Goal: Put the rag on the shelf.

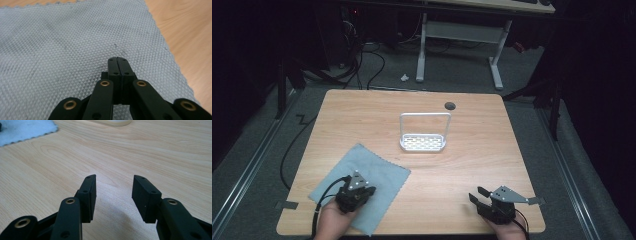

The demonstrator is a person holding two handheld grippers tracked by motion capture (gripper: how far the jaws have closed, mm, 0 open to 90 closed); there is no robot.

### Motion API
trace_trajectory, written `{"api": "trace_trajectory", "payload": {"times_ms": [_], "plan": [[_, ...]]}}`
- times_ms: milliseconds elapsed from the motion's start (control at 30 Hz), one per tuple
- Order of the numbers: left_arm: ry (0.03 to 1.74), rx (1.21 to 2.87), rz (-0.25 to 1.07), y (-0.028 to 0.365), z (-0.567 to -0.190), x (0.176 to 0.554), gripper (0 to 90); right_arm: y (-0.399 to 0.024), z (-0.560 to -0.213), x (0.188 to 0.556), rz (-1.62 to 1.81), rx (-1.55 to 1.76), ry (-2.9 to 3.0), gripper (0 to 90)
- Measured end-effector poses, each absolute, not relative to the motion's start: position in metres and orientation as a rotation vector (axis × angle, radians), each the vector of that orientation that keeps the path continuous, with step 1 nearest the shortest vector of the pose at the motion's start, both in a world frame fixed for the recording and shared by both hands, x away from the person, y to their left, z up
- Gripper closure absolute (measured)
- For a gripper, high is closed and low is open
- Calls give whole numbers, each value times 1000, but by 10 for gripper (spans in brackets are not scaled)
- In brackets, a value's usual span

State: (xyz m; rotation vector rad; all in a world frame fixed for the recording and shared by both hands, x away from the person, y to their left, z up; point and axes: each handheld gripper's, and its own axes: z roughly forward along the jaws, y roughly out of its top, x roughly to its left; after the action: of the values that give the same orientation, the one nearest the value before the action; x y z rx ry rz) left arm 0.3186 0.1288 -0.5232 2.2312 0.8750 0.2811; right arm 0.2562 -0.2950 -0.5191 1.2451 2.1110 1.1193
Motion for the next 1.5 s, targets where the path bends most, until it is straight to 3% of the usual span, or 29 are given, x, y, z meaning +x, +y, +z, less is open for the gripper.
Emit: {"api": "trace_trajectory", "payload": {"times_ms": [67, 200, 300, 500, 667, 833, 1033, 1267, 1500], "plan": [[860, 2205, 221, 103, -524, 314, 897, -294, -520, 257, 1123, 1247, 2113, 554], [714, 2249, 267, 78, -518, 311, 896, -294, -519, 255, 1127, 1238, 2116, 562], [739, 2205, 282, 94, -509, 310, 896, -295, -518, 253, 1135, 1235, 2115, 572], [921, 2222, 379, 168, -510, 312, 894, -291, -520, 254, 1151, 1234, 2140, 608], [1008, 2215, 353, 198, -522, 307, 895, -273, -520, 255, 1164, 1174, 2189, 647], [984, 2229, 360, 193, -522, 306, 896, -246, -518, 259, 1173, 1123, 2275, 786], [939, 2236, 340, 185, -522, 307, 896, -196, -520, 269, 1137, 955, 2402, 888], [890, 2231, 298, 174, -524, 307, 895, -160, -520, 282, 1146, 855, 2468, 900], [839, 2241, 255, 160, -524, 303, 894, -164, -528, 283, 1074, 896, 2498, 900]]}}
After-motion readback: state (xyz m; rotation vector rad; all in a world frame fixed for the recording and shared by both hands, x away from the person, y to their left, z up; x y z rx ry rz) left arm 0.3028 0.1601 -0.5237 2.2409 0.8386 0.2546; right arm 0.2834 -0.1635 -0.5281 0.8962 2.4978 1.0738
